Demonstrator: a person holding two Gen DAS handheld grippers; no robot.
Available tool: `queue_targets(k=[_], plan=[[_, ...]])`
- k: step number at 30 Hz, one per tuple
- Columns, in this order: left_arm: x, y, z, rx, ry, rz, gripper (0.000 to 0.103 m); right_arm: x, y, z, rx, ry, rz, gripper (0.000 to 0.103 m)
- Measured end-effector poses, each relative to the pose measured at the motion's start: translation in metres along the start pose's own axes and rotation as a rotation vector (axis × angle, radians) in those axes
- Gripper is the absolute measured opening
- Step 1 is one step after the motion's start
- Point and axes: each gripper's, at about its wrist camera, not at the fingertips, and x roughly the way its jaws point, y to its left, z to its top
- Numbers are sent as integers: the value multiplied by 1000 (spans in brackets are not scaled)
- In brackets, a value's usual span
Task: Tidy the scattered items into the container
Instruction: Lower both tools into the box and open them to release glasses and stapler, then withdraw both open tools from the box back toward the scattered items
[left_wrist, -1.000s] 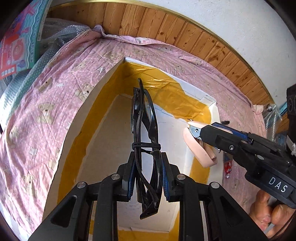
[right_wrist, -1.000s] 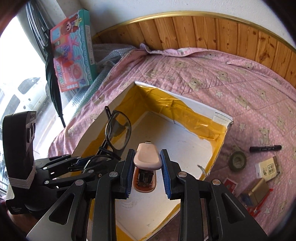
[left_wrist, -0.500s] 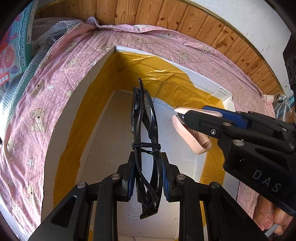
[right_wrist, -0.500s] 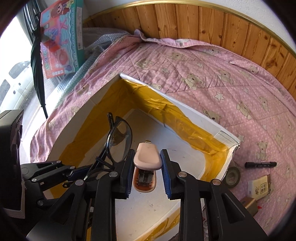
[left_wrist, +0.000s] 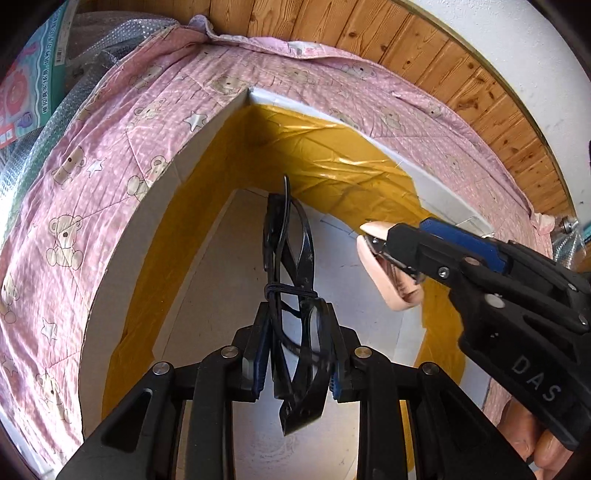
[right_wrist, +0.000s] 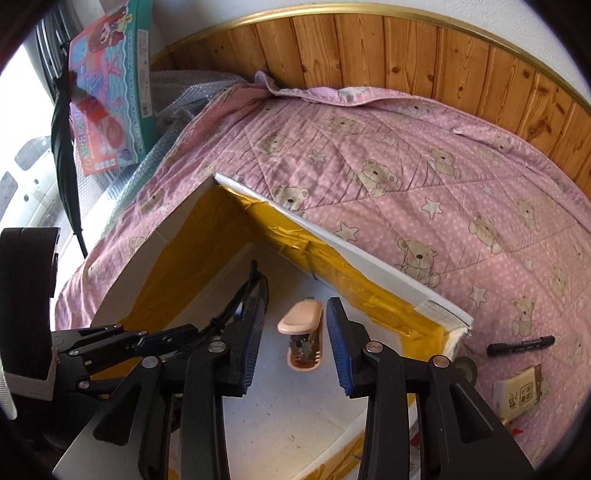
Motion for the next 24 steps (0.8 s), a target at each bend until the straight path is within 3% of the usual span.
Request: queue_targets(k=[2, 10, 15, 18, 21, 24], plan=[[-2, 5, -4, -32, -14, 13, 43, -9, -6, -6, 27, -21, 18, 39], [-33, 1, -37, -6, -50, -33, 43, -58, -10, -61, 74, -114, 106, 39], [-51, -16, -70, 36, -71, -54, 43, -72, 3, -105, 88, -120, 162, 39], [-53, -19, -95, 75, -77, -15, 43, -77, 10, -127, 86, -113, 182, 39], [-47, -15, -120, 54, -58, -9, 43, -84, 18, -143, 55, -137, 139, 39], [-43, -21, -140, 62, -42, 50, 44, -89, 16, -148, 45, -136, 113, 36]])
